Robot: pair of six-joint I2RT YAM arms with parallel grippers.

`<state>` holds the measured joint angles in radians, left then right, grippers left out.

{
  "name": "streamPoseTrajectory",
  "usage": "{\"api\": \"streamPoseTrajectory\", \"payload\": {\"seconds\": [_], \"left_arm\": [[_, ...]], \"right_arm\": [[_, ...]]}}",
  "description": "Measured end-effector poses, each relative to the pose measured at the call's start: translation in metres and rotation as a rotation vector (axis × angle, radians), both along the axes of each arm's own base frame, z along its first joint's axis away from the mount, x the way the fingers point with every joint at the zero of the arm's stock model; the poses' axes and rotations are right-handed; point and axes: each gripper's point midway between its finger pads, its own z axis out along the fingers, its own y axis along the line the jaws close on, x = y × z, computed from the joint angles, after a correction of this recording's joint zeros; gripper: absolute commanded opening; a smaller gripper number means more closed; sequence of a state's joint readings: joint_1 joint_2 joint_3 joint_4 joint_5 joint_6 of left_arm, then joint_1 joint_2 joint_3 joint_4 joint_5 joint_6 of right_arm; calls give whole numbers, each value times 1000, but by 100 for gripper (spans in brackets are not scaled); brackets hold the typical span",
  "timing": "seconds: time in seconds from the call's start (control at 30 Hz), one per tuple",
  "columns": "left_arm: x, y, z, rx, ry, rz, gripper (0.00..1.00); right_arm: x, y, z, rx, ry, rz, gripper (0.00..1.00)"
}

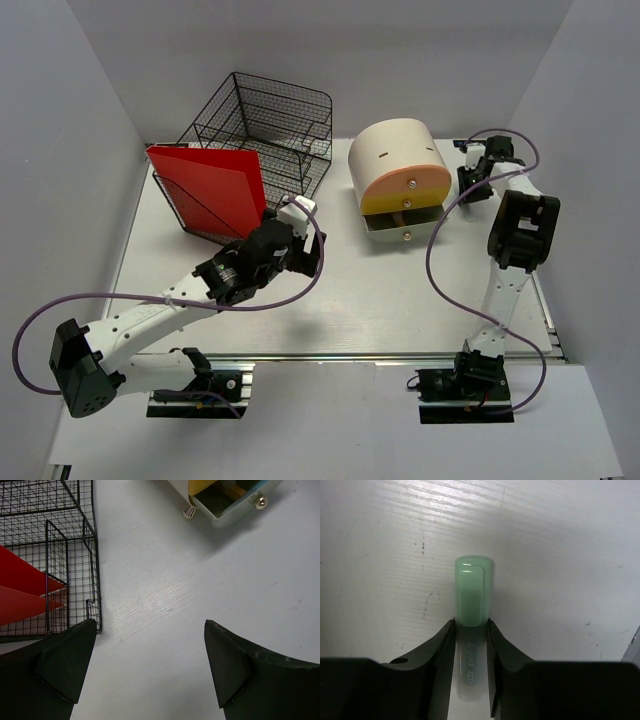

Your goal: Organize the desk

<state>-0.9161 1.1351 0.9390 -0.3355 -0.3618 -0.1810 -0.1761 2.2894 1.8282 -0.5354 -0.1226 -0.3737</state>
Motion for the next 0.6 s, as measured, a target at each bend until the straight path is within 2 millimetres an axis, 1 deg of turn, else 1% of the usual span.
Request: {"api": "streamPoseTrajectory", "payload": {"seconds": [0.03,0.1,0.17,0.23,0.3,0.33,0.43,0.47,0.53,0.6], "left_arm": [[0,0,-1,1,1,-1,98],[0,0,-1,2,1,0,98],[0,0,-1,2,1,0,98],[0,1,-1,3,1,1,98],[0,1,-1,3,1,2,98],[0,1,-1,3,0,2,98],[-1,1,2,-5,-6,2,98],[-1,2,3,-8,-9,2,98],[-2,3,5,-16,-15,2,98],[-2,4,8,-23,-20,2,98]], "right_arm": [[-1,-1,1,3,-4,-2,0],[-14,-4,1,11,3,-7,0],[-43,-4,5,32,27,2,0],[-74,2,18,63,39,45,0],[-99,6,42,72,15,117,0],[-109,11,61,68,-19,172,0],[-129,29,115,29,-156,328,0],[-135,34,129,17,-194,369,0],[-150,49,153,-4,-269,465,0],[-169,66,167,-16,-320,589,0]]}}
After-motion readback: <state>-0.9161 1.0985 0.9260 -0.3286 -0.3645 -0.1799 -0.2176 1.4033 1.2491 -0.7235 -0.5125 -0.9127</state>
